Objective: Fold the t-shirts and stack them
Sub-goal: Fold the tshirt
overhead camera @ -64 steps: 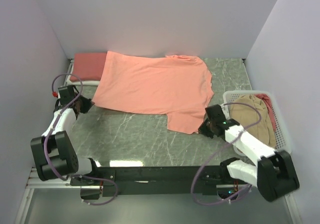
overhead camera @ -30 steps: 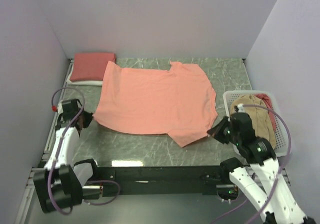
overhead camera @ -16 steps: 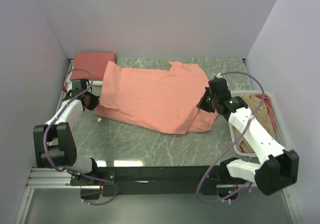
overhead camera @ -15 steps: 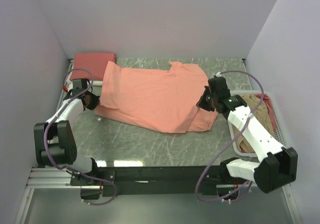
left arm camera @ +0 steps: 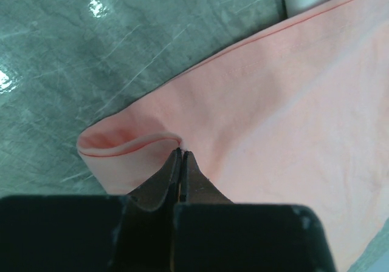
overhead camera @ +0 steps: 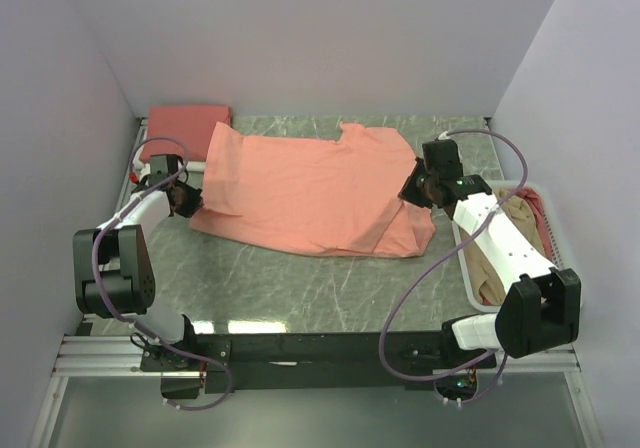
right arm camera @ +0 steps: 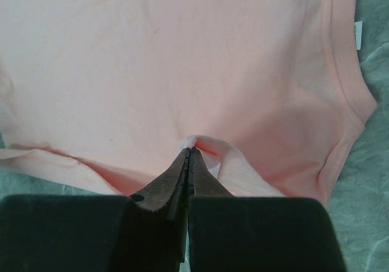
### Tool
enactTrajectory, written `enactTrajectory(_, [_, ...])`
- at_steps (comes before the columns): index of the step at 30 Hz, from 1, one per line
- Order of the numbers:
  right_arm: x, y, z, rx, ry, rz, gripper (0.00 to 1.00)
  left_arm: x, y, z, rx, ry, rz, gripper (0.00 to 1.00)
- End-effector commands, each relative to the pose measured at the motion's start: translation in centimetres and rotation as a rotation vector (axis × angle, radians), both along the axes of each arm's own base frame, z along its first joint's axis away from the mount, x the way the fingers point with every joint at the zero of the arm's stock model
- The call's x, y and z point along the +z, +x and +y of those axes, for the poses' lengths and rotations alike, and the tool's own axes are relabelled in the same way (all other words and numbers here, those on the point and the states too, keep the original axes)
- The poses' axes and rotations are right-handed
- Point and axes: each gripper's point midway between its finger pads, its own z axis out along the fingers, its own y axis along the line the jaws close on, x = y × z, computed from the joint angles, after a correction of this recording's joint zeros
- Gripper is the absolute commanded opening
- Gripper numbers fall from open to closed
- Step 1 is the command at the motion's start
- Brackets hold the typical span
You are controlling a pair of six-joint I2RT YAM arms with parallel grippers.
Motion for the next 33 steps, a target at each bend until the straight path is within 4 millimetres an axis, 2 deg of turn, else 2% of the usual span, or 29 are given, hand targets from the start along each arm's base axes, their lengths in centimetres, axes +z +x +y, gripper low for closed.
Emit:
enactTrajectory(1, [3.0,2.4,-0.1,-0.001,0.03,-0.104,0.0,2.3,2.2,0.1,0.02,-0.007,-0.086,0.01])
enactTrajectory(6, [3.1,3.1,-0.4,-0.004,0.031,-0.11,0.0,2.6,2.7,-0.1,0.025,-0.028,-0.103,0.01])
enactTrajectory(13, [3.4,3.9,-1.4,-0.024,0.019,-0.116,0.0,3.3,2.7,0.9,0.052,-0.033,-0.129,0.01])
enactTrajectory(17, [3.5,4.3,-1.7,-0.03,0.018,-0.114,0.0,3.4,3.2,0.7,0.042,-0.047,-0.136,0.01])
enactTrajectory(33, [3.7,5.0,-3.4,-0.062,0.033,-0.12,0.0,4.1,3.3,2.0,0.065,-0.085,-0.21,0.01])
